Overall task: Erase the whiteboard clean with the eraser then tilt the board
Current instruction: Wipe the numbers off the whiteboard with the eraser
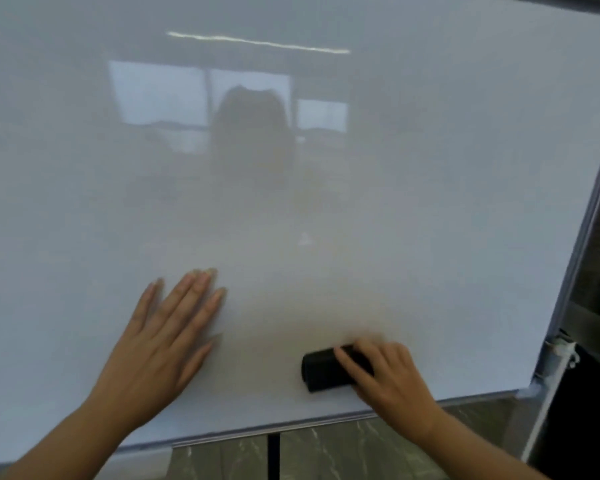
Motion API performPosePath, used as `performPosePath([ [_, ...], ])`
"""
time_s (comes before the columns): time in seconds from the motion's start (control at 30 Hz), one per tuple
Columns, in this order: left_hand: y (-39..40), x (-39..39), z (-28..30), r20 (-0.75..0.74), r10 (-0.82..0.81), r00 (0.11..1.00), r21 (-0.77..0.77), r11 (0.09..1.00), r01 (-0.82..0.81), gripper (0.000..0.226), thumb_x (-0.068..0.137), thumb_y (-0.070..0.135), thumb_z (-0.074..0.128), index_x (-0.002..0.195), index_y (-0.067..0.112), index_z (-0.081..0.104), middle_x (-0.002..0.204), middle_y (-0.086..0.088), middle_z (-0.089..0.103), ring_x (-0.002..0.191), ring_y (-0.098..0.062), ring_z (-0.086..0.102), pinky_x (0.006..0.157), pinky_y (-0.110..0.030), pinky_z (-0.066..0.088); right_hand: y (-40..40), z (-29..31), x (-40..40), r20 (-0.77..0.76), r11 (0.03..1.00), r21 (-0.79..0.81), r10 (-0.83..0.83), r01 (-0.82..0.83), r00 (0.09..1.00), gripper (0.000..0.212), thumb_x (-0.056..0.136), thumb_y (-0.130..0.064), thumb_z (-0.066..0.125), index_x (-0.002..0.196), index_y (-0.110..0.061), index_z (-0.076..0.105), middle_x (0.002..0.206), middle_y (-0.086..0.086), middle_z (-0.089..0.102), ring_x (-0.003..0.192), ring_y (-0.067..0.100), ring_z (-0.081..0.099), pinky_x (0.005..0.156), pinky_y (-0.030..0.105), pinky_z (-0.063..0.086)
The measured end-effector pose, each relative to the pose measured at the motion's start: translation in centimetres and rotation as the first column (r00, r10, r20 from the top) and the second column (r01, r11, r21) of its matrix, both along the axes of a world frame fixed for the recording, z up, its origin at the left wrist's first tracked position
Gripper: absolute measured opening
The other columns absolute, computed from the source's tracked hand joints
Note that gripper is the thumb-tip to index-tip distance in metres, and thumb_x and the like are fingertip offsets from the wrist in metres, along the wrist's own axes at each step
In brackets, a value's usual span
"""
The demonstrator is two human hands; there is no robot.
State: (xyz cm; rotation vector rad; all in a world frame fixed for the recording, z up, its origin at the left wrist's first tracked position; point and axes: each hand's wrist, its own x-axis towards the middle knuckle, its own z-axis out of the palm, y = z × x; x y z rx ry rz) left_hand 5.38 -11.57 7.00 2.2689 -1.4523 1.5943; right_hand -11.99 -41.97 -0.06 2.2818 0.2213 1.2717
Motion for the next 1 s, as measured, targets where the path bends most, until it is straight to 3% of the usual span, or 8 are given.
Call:
performPosePath([
  [0.1, -0.1, -0.8, -0.9, -0.004, -0.003, 1.0, 0.054, 0.999, 0.003, 0.055, 0.105, 0.038, 0.021, 0.151, 0.008, 0.029, 0.158, -0.016, 0.026, 0.146, -0.031, 0.024, 0.114, -0.057, 0.024, -0.4, -3.4, -1.1, -0.096, 0.998, -0.055, -0.019, 0.014, 0.995, 0.037, 0.097, -0.007, 0.032, 0.118, -0.018, 0.061, 0.114, 0.011, 0.047, 0.083, 0.026, 0.052, 0.078, 0.037, 0.041],
  [0.3, -1.4, -2.4, -1.4, 0.003, -0.009, 1.0, 0.097, 0.995, 0.008, 0.054, 0.104, 0.036, 0.023, 0.149, 0.007, 0.032, 0.157, -0.016, 0.03, 0.146, -0.031, 0.023, 0.114, -0.053, 0.023, -1.9, -0.4, -1.8, -0.189, 0.982, -0.185, -0.015, -0.021, 0.982, 0.044, 0.096, -0.008, 0.032, 0.109, -0.024, 0.07, 0.113, 0.008, 0.047, 0.067, 0.018, 0.061, 0.068, 0.028, 0.053],
  [0.37, -2.2, -2.9, -1.0, 0.003, -0.019, 1.0, 0.097, 0.995, 0.018, 0.052, 0.104, 0.035, 0.023, 0.146, 0.007, 0.035, 0.154, -0.016, 0.035, 0.145, -0.03, 0.025, 0.114, -0.051, 0.022, -2.3, 3.2, -1.4, -0.133, 0.985, -0.169, 0.023, -0.046, 0.991, 0.035, 0.087, -0.015, 0.045, 0.117, -0.019, 0.06, 0.114, 0.009, 0.046, 0.07, 0.021, 0.06, 0.071, 0.031, 0.05],
  [0.47, -3.8, -3.5, 0.1, 0.027, -0.014, 1.0, 0.111, 0.994, 0.011, 0.051, 0.104, 0.035, 0.023, 0.145, 0.008, 0.037, 0.151, -0.015, 0.038, 0.144, -0.03, 0.024, 0.113, -0.051, 0.022, -2.4, 9.6, -0.4, 0.019, 0.998, -0.039, 0.045, -0.044, 0.999, 0.052, 0.073, -0.024, 0.065, 0.122, -0.015, 0.05, 0.115, 0.012, 0.044, 0.078, 0.028, 0.055, 0.074, 0.038, 0.037],
  [0.57, -5.7, -4.1, 2.1, 0.026, -0.017, 1.0, 0.114, 0.993, 0.014, 0.053, 0.102, 0.036, 0.026, 0.145, 0.008, 0.039, 0.153, -0.014, 0.036, 0.144, -0.029, 0.025, 0.111, -0.052, 0.024, -2.1, 16.7, 0.4, 0.18, 0.994, 0.099, 0.03, -0.048, 0.983, 0.066, 0.063, -0.025, 0.083, 0.122, -0.01, 0.056, 0.117, 0.017, 0.049, 0.079, 0.036, 0.061, 0.073, 0.039, 0.041],
  [0.7, -7.4, -4.4, 5.9, -0.004, 0.02, 1.0, 0.043, 0.999, -0.02, 0.056, 0.096, 0.038, 0.038, 0.142, 0.007, 0.047, 0.153, -0.014, 0.036, 0.144, -0.026, 0.028, 0.109, -0.053, 0.029, -1.8, 24.7, 0.7, 0.283, 0.959, 0.275, -0.015, -0.066, 0.959, 0.064, 0.062, -0.023, 0.085, 0.119, -0.004, 0.064, 0.111, 0.024, 0.058, 0.08, 0.038, 0.059, 0.073, 0.043, 0.042],
  [0.83, -8.4, -4.6, 8.7, -0.024, 0.047, 0.999, -0.018, 0.999, -0.048, 0.056, 0.103, 0.041, 0.024, 0.144, 0.008, 0.044, 0.153, -0.014, 0.036, 0.143, -0.026, 0.029, 0.11, -0.052, 0.026, -2.1, 29.4, 1.0, 0.335, 0.907, 0.41, -0.048, -0.1, 0.941, 0.064, 0.07, -0.024, 0.081, 0.127, -0.005, 0.058, 0.114, 0.022, 0.053, 0.086, 0.039, 0.053, 0.078, 0.043, 0.037],
  [1.0, -7.5, -5.3, 10.7, -0.004, 0.129, 0.992, -0.066, 0.989, -0.129, 0.059, 0.101, 0.043, 0.027, 0.147, 0.007, 0.032, 0.154, -0.017, 0.032, 0.143, -0.028, 0.027, 0.113, -0.05, 0.022, -0.5, 28.9, 2.1, 0.354, 0.952, 0.289, -0.003, -0.106, 0.935, 0.059, 0.066, -0.018, 0.081, 0.12, -0.001, 0.063, 0.102, 0.022, 0.061, 0.074, 0.037, 0.055, 0.066, 0.04, 0.04],
])
